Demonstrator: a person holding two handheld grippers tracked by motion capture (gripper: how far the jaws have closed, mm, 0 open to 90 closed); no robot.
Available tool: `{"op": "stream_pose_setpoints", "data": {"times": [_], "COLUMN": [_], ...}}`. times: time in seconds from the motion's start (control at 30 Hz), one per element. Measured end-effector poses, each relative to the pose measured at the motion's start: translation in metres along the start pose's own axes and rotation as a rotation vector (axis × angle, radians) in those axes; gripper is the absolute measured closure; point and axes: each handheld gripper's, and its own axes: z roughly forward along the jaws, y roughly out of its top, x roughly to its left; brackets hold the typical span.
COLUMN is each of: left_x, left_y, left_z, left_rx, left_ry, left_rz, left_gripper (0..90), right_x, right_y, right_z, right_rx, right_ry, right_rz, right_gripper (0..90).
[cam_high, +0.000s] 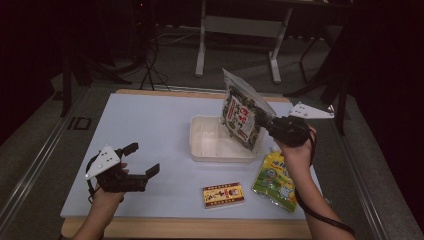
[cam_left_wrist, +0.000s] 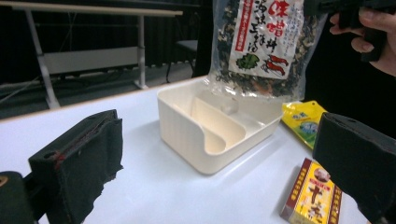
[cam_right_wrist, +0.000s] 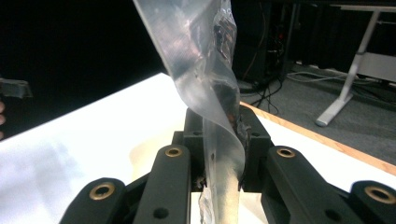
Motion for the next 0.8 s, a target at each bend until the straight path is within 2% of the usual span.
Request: {"op": "stream_pose_setpoints", "data": {"times": [0.17,0.23,0.4,0.5,0.6,0.8], "left_x": [0.000,0.000,0.001,0.003,0.003,0.005], "left_y": [-0.005,-0.005,-0.007,-0.009,-0.010,-0.013], "left_z": [0.001,0.001,0.001,0.002,0.003,0.004], "left_rx": [0.005,-0.001,-0.001,0.006,0.012,0.018], "left_ry": [-0.007,-0.010,-0.016,-0.016,-0.018,-0.022], "left_rz": [-0.009,-0.011,-0.018,-0.024,-0.025,-0.037], "left_gripper": [1.5,1.5,1.5,1.5,1.5,1.5], "right_x": [-0.004,-0.007,-0.012,-0.014,-0.015,-0.019], "right_y": [-0.008,-0.012,-0.016,-0.025,-0.026,-0.032], "right_z": [0.013,0.018,0.021,0.026,0.027,0.033], "right_rx": [0.020,0.018,0.014,0.035,0.022,0.015], "right_ry": [-0.010,0.003,-0.007,-0.010,-0.013,0.002], "right_rz": [-0.004,-0.002,-0.002,-0.005,-0.007,0.022], "right_gripper": [77.4,77.5,77.4,77.4,77.4,77.5]}}
